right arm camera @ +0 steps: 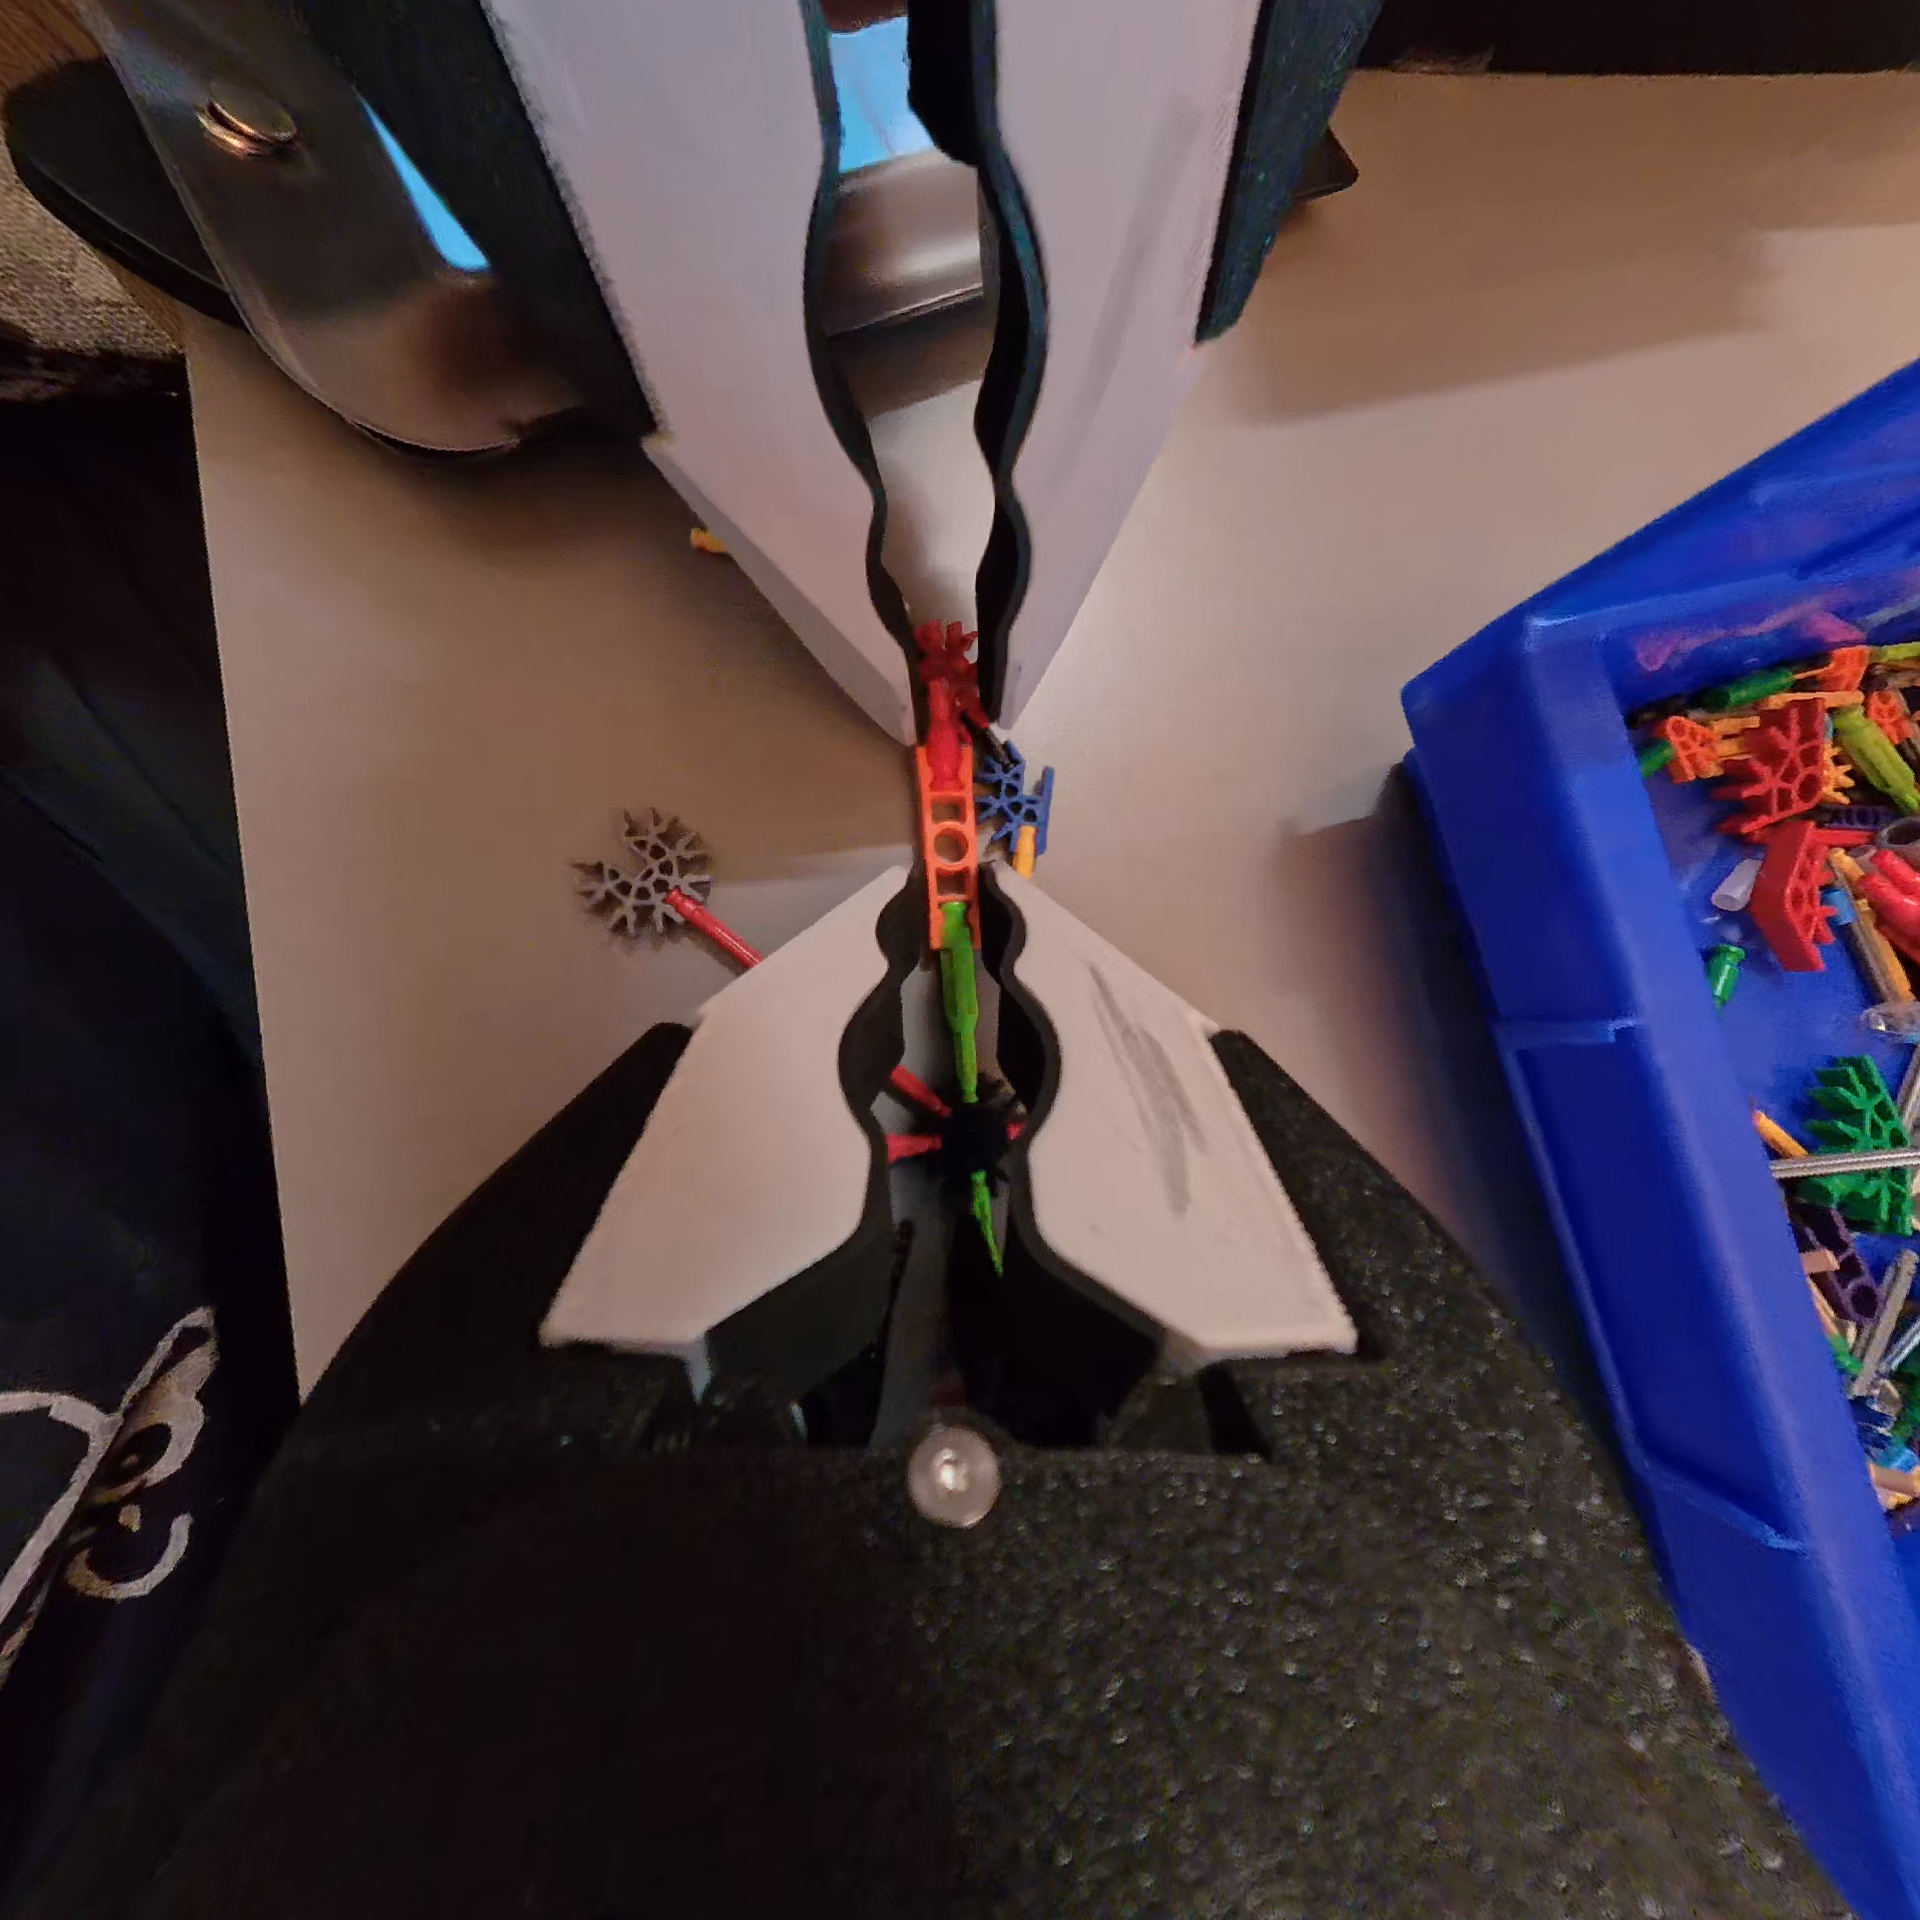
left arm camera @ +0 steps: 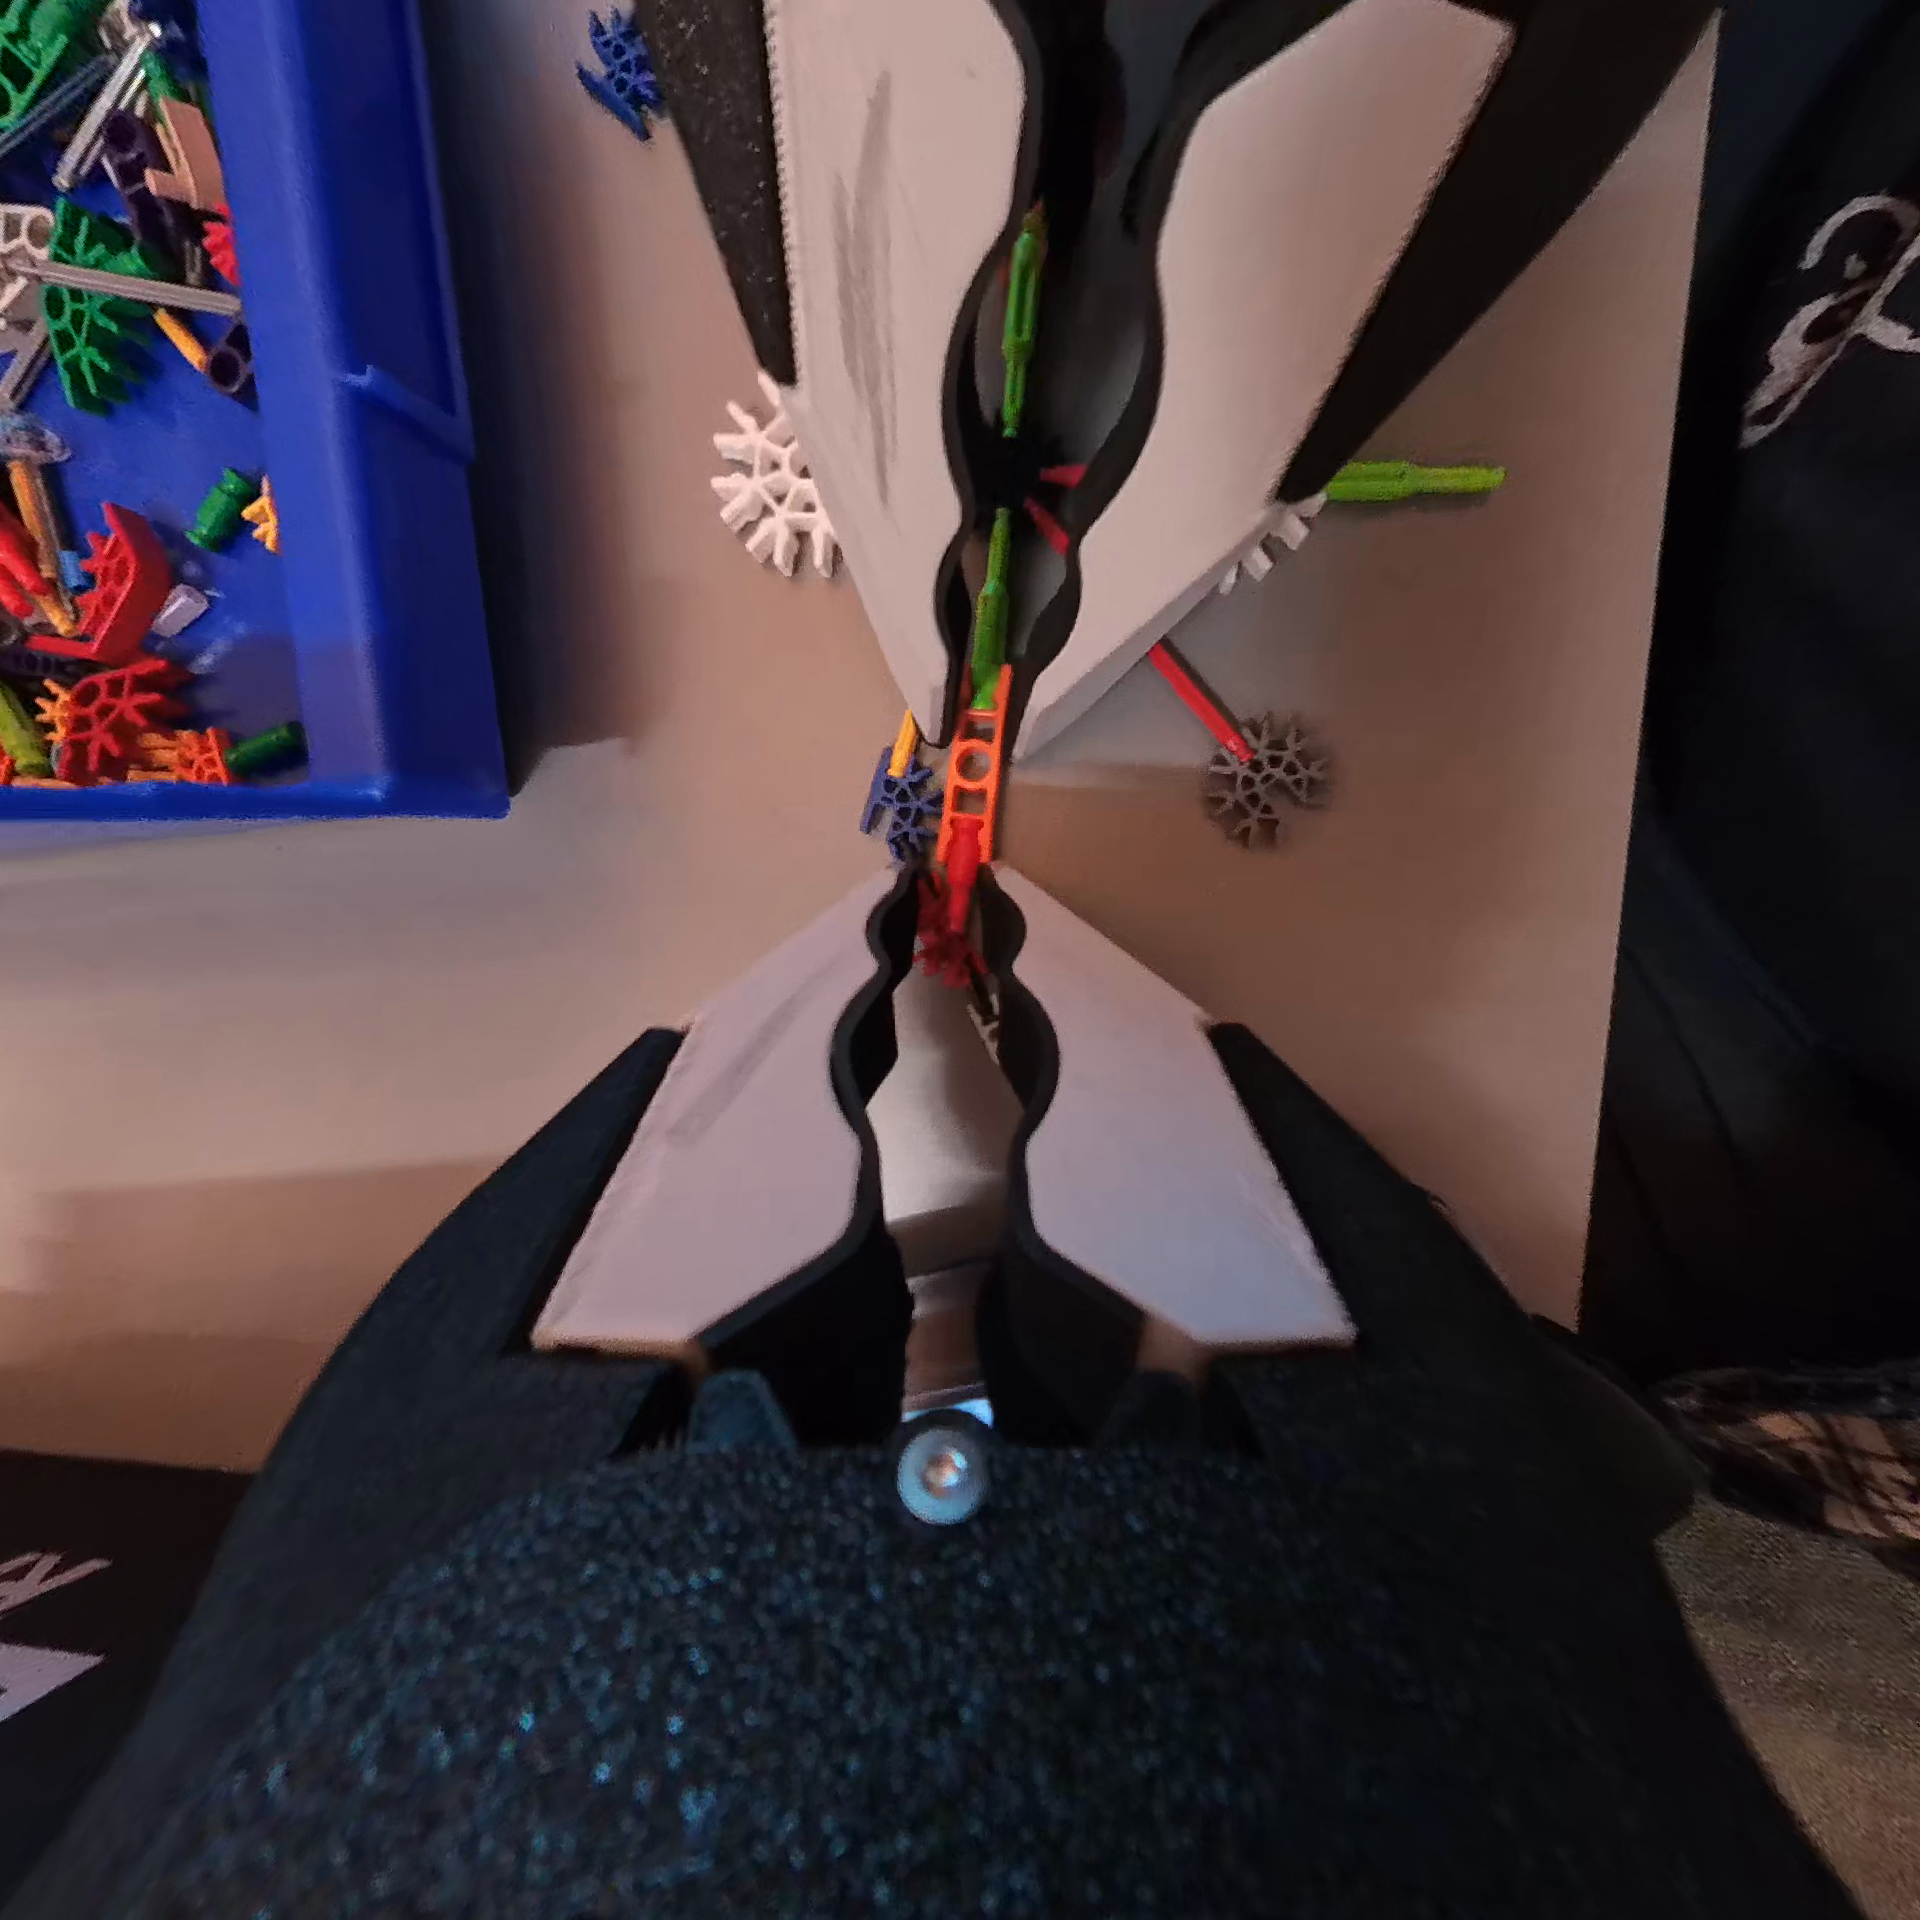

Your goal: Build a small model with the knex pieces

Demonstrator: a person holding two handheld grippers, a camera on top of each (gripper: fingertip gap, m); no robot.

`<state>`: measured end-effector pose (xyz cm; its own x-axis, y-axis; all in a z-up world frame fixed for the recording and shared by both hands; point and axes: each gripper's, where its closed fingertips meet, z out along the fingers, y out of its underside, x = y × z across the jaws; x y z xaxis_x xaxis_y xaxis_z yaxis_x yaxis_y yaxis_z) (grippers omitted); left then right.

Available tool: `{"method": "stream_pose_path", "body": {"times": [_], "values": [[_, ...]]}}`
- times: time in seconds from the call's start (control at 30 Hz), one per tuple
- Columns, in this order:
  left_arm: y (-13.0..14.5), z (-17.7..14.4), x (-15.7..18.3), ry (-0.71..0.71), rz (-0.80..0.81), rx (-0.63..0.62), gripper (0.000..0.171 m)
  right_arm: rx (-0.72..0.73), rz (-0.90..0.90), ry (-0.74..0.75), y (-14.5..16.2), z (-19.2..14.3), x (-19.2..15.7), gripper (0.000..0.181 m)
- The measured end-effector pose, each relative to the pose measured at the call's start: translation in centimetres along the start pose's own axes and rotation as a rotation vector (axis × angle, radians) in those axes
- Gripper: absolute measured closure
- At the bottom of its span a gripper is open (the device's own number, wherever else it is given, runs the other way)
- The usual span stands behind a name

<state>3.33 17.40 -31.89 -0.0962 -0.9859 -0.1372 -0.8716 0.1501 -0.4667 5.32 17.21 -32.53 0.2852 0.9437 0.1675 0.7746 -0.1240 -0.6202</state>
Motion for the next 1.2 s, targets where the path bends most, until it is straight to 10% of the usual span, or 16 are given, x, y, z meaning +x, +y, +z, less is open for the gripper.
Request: {"method": "stream_pose_path", "body": {"times": [0.03,1.2], "values": [[-0.1,-0.2,0.0,0.005,-0.010,0.013,0.161,-0.001,0.000,0.003,0.0,0.0,0.0,0.172],[0.9,0.3,0.4,-0.088,-0.289,-0.076,0.153,-0.002,0.043,0.056,0.7,-0.4,0.6,0.172]]}}
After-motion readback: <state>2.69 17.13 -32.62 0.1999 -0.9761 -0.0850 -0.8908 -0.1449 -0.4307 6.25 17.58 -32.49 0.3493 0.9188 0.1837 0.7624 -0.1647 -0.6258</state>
